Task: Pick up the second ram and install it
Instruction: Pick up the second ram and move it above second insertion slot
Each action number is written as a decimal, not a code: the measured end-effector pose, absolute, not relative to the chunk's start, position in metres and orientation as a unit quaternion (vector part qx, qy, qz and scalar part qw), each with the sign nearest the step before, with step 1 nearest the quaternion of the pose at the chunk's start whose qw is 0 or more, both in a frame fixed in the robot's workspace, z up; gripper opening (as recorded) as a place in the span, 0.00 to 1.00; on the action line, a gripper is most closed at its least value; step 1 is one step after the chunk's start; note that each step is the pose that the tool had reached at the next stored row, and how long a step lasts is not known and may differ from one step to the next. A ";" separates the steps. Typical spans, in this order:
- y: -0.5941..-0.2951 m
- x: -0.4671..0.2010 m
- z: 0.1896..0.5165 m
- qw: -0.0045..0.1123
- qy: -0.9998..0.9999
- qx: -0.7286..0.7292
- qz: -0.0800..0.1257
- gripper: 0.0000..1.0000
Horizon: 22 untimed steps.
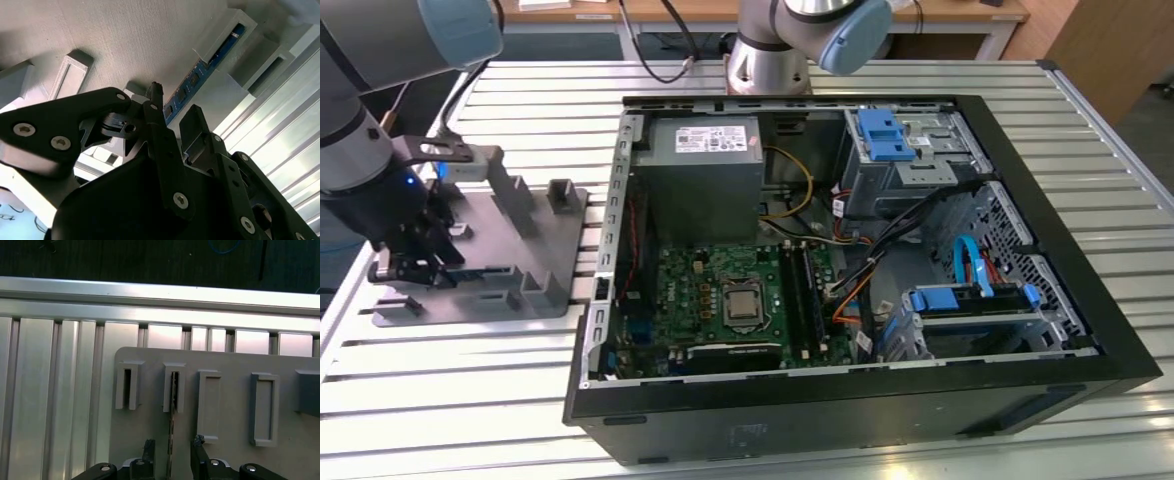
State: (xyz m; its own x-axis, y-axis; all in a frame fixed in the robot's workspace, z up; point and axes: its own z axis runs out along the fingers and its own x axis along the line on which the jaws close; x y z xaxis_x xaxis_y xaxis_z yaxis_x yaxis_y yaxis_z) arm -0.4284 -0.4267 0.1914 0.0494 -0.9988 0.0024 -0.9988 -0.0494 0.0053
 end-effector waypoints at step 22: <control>-0.427 -0.428 0.190 0.003 -0.689 0.724 -0.001 0.14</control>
State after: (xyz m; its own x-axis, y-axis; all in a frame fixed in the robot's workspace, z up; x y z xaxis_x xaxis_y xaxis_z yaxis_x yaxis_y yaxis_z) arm -0.4280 -0.4267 0.1904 0.0494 -0.9988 0.0024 -0.9988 -0.0494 0.0053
